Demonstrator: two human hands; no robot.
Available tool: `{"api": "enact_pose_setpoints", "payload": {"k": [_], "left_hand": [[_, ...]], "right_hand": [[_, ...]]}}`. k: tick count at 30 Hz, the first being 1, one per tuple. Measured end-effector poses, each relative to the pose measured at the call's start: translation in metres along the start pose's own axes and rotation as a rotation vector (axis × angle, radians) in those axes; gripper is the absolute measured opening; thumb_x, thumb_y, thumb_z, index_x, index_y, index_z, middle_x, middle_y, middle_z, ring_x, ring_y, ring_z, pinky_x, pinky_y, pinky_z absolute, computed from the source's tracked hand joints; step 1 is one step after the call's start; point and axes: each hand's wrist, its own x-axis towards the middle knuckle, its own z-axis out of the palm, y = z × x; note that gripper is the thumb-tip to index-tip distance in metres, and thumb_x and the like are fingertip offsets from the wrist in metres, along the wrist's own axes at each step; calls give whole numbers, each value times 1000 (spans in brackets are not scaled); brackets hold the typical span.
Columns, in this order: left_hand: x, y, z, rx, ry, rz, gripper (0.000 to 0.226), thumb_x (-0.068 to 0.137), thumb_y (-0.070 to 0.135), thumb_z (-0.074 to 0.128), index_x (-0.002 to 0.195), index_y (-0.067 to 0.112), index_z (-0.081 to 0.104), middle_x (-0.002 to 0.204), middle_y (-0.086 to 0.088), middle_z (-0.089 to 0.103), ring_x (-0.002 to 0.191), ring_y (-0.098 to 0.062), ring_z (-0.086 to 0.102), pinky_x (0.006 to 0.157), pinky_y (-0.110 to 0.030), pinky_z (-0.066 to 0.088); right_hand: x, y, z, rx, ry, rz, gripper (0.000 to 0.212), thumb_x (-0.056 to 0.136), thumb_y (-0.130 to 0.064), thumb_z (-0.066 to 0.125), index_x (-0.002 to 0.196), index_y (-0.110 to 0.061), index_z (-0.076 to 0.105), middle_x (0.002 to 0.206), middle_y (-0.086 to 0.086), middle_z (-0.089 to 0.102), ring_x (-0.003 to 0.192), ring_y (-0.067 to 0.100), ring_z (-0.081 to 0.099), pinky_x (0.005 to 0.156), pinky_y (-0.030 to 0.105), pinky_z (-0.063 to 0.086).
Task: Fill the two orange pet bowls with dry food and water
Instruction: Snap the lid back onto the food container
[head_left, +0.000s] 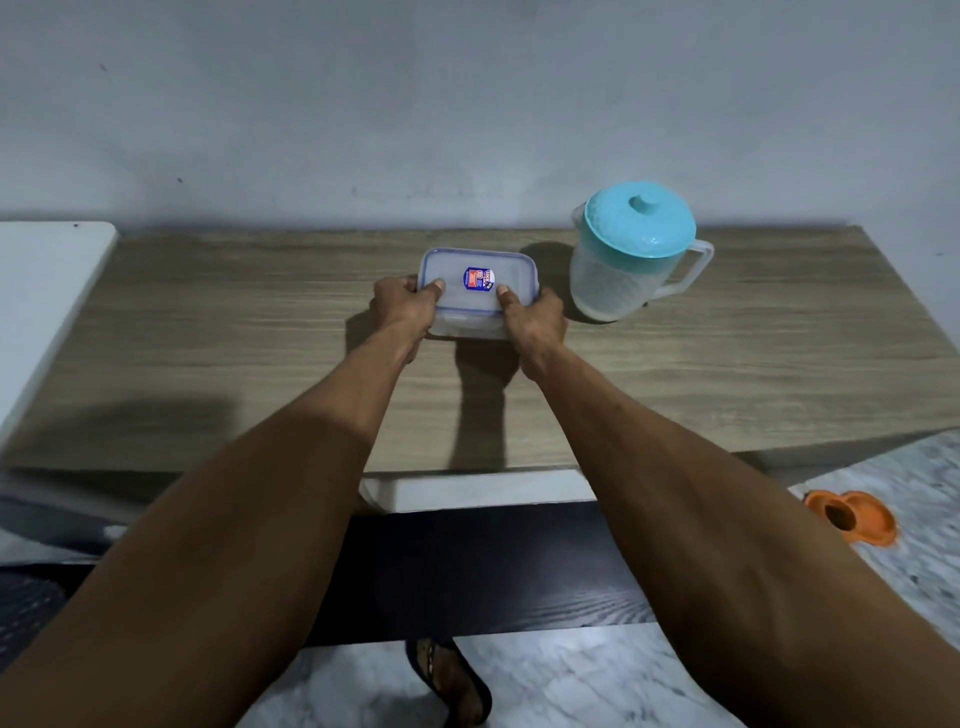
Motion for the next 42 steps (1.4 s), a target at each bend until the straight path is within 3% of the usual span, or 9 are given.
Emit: {"api": "enact_pose_setpoints", "payload": {"k": [8,14,22,26,28,31,35,38,42], "left_hand": [[-78,-8,-29,26,61,30,38,78,33,77,103,5,71,103,-13,73,93,-27,70,71,-25,48],[-153,-30,-48,22,80,55,24,82,31,75,88,9,69,95,-12,73,86,-27,69,74,-31,52],[-228,-81,-63,-51,98,40,25,84,25,74,101,6,71,96,-5,69,84,-18,62,75,-24,46],[-241,-113,-65,-62,71,0,26,81,23,76,98,3,72,99,-11,73,80,-19,64,78,-29,53],[-242,-129,-66,-42,75,-34,31,80,27,77,100,4,72,99,-10,74,84,-22,68,84,-33,56],[-240,-157,-66,-14,71,-67,26,80,31,75,98,11,73,94,-6,74,82,-22,68,77,-31,56],[-226,-197,-65,20,68,-76,26,80,33,74,95,13,75,92,-6,74,88,-24,70,83,-38,58],[-206,-224,-61,16,58,-57,26,83,31,73,100,12,74,94,-7,74,85,-22,69,78,-34,58],[-170,-255,-50,-40,47,1,29,88,23,70,111,6,70,100,-6,71,82,-16,64,60,-15,46]], "right_hand": [[-69,11,-42,24,-21,-41,51,86,-37,69,123,-4,58,124,16,64,116,34,58,101,44,47],[-128,35,-84,24,-47,-74,49,85,-39,69,122,-7,59,121,14,66,113,33,60,101,44,48],[-195,81,-122,28,-137,-61,45,92,-33,65,128,-8,54,124,12,61,113,29,59,97,35,49],[-210,114,-121,39,-139,-1,52,89,-35,67,132,-8,54,126,13,60,114,30,59,100,36,48],[-215,129,-118,51,-144,8,50,89,-34,68,130,-9,56,123,12,63,112,30,60,98,35,49],[-215,156,-106,36,-151,18,44,88,-34,68,125,-12,58,119,10,65,110,27,60,96,35,49],[-206,192,-82,52,-167,24,41,88,-32,68,123,-14,60,115,8,66,106,26,62,92,31,50],[-192,218,-61,56,-167,10,40,88,-32,68,122,-13,60,112,7,65,105,25,61,93,34,51],[-165,249,-29,53,-139,-53,32,88,-33,68,113,-14,62,100,4,65,100,26,63,93,36,51]]}}
